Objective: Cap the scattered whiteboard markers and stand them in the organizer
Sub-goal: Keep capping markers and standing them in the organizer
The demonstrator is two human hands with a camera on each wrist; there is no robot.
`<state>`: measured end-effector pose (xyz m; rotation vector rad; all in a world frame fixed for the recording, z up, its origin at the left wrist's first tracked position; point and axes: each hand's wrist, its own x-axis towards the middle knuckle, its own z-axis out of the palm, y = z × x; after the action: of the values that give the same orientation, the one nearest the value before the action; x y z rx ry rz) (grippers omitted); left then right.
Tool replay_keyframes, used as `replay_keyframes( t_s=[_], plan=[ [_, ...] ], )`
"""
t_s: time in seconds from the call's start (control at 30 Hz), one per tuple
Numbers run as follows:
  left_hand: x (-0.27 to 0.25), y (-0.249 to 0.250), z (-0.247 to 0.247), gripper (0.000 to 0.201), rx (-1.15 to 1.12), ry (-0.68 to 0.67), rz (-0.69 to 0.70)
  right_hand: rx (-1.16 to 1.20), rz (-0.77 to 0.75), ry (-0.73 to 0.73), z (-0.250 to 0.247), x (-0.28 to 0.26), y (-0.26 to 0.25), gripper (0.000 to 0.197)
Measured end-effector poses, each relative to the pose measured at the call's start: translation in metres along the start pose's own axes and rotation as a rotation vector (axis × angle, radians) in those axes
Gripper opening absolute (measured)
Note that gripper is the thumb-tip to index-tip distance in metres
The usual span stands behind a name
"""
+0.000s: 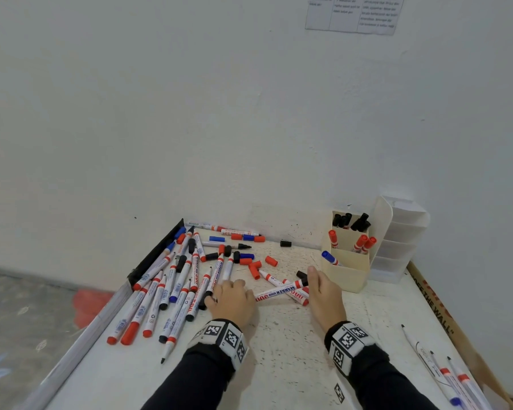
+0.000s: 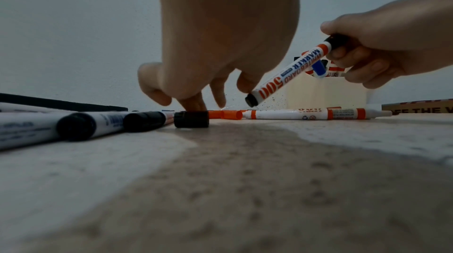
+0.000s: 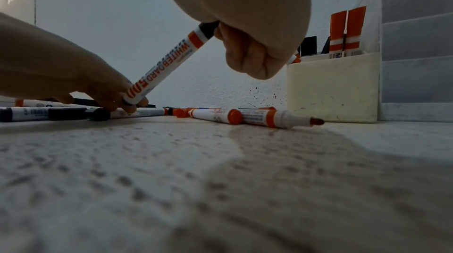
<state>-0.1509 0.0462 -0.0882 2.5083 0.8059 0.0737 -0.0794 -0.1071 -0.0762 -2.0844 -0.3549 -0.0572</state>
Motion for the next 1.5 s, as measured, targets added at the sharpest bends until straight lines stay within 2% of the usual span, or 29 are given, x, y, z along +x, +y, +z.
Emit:
replay_keyframes(
  t_s=[0.13, 0.27, 0.53, 0.73, 0.87, 0.97, 1.17, 1.27, 1.3, 1.43, 1.5],
  plan=[
    [0.001, -0.003, -0.003, 0.041, 0.036, 0.105, -0.007, -0.006, -0.012, 0.043, 0.001, 0.003, 0.001, 0.038],
    [0.001, -0.004, 0.001, 0.036, 0.121, 0.008, -0.067, 0.017, -0.015, 0.067, 0.001, 0.003, 0.003, 0.035],
    [0.002, -0.006, 0.001, 0.029, 0.104, 0.017, -0.050, 0.087, -0.091, 0.111, -0.021, 0.011, -0.005, 0.022],
    [0.001, -0.009, 0.000, 0.028, -0.019, 0.046, -0.017, 0.183, -0.213, 0.247, -0.077, 0.066, -0.046, 0.016],
    [0.002, -0.007, 0.001, 0.028, -0.062, 0.108, -0.028, 0.035, -0.221, 0.401, -0.106, 0.111, -0.056, 0.021],
    [0.001, -0.006, 0.001, 0.026, -0.085, 0.149, -0.031, -0.066, -0.203, 0.446, -0.116, 0.135, -0.050, 0.020],
    [0.006, -0.007, 0.001, 0.022, -0.228, 0.180, -0.065, -0.332, -0.148, 0.344, -0.109, 0.155, -0.042, 0.025],
    [0.007, -0.006, 0.000, 0.033, -0.338, 0.197, -0.086, -0.338, -0.129, 0.401, -0.105, 0.157, -0.032, 0.020],
    [0.007, -0.005, 0.000, 0.037, -0.362, 0.199, -0.095, -0.362, -0.120, 0.376, -0.103, 0.157, -0.029, 0.017],
    [0.009, -0.006, -0.003, 0.044, -0.378, 0.212, -0.147, -0.643, -0.008, -0.003, -0.093, 0.152, -0.019, 0.029],
    [0.009, -0.006, -0.004, 0.043, -0.385, 0.210, -0.161, -0.758, -0.021, -0.032, -0.091, 0.148, -0.020, 0.034]
  ],
)
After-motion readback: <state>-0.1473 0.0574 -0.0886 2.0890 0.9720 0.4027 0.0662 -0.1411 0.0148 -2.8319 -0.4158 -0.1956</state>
